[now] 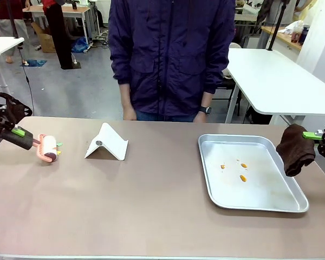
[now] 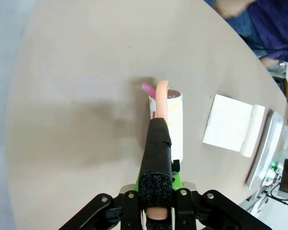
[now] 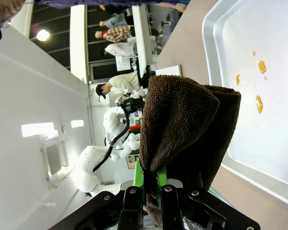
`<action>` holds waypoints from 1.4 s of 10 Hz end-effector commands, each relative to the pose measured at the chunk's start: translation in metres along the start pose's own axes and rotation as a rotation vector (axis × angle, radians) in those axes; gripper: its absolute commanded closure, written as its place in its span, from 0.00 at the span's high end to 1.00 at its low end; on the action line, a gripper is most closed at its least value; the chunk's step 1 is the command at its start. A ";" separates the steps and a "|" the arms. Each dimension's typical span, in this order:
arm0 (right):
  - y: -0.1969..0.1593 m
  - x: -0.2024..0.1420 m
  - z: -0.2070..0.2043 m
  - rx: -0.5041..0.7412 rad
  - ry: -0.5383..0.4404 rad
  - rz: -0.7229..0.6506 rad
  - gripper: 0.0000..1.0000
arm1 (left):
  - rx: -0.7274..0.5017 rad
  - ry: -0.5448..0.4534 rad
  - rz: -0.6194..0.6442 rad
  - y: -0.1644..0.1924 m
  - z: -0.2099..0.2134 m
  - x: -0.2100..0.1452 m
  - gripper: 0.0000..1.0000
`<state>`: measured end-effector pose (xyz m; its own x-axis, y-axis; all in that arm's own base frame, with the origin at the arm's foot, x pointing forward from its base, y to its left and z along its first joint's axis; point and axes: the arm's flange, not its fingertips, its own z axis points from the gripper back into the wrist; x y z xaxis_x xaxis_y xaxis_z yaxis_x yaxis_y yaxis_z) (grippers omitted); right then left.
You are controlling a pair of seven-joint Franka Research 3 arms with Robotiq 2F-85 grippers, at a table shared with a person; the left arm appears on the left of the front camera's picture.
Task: Clean the surface of the table.
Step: If a person points to the right, clean the right side of the table with your right hand, and if they point to the left, clean the left side with your left hand.
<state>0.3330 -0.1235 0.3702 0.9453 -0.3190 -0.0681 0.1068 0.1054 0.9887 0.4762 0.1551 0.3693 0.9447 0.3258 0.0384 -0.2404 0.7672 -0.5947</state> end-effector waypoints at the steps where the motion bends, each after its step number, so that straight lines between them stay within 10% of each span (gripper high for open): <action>1: 0.007 -0.001 -0.001 -0.002 0.002 -0.013 0.00 | 0.031 0.092 -0.003 -0.002 -0.040 -0.003 0.22; 9: 0.007 -0.001 -0.001 -0.002 0.002 -0.013 0.00 | -0.053 0.094 -0.008 -0.027 -0.053 0.020 0.22; 14: 0.007 -0.001 -0.001 -0.002 0.002 -0.013 0.00 | -0.537 -0.085 -0.219 -0.022 0.060 -0.014 0.22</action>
<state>0.3331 -0.1234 0.3702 0.9454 -0.3186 -0.0680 0.1067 0.1056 0.9887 0.4751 0.1581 0.4318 0.9323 0.2844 0.2233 0.0482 0.5144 -0.8562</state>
